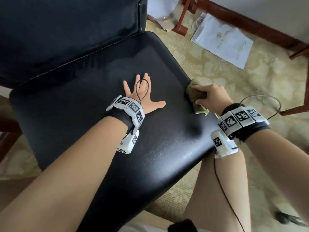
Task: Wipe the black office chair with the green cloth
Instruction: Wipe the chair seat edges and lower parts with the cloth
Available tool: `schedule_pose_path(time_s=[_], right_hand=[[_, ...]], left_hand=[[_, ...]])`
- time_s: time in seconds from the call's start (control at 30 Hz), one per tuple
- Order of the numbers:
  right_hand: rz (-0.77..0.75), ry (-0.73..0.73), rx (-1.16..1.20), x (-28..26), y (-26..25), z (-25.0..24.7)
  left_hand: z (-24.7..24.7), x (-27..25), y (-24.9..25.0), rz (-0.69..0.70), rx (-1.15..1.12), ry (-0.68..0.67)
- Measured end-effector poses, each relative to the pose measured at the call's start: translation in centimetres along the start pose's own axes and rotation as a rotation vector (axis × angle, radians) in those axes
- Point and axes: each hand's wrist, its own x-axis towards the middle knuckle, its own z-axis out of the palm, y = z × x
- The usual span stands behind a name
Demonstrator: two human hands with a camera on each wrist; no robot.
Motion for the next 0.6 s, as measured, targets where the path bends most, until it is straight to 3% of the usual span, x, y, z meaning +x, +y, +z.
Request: schedule_pose_path(time_s=[0.13,0.4,0.6], right_hand=[[-0.034,-0.007,-0.087,1.4,-1.2,-0.4],[-0.055,0.066,0.045,9.0,-4.9,-1.8],[-0.123,0.081,0.124,7.4,-3.0,-0.9]], left_hand=[[0.8,0.4,-0.3,0.011,0.028,-0.008],[0.1,1.0,0.2,-0.086,-0.049,-0.079],[-0.3,1.2,0.6,-0.165,-0.082,-0.08]])
